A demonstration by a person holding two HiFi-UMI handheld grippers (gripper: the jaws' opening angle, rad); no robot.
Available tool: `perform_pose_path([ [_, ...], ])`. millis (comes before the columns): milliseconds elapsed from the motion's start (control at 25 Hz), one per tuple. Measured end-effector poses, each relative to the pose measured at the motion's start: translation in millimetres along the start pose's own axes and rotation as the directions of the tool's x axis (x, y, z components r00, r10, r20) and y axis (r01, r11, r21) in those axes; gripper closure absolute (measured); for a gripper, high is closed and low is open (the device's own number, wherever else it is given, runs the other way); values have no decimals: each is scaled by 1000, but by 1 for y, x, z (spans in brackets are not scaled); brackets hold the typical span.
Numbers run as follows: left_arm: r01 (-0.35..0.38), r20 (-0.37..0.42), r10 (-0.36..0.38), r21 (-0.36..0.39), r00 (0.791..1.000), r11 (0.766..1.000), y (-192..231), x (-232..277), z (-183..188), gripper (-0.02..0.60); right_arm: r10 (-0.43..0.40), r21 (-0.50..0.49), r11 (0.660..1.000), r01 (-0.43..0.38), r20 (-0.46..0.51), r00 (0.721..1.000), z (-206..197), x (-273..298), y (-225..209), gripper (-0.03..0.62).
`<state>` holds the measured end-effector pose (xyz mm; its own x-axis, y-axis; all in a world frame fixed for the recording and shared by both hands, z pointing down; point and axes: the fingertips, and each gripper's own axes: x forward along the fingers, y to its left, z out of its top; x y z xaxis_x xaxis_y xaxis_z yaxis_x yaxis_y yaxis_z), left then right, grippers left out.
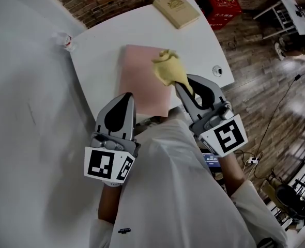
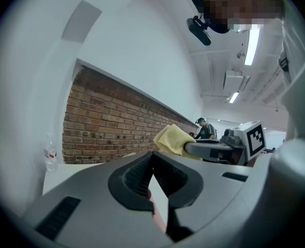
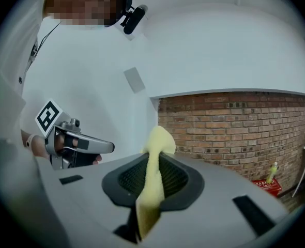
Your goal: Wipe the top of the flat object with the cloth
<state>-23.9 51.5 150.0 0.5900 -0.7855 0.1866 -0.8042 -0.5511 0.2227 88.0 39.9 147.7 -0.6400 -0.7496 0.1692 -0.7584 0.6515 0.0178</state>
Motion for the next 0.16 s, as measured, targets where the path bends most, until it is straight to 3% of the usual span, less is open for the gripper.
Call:
perform_pose_path([
  [160,9,-4,-9,-11,1000,1000,-3,-1,-8,563,2,-4,1000,-2,-4,1000,-4,-2,2,539],
])
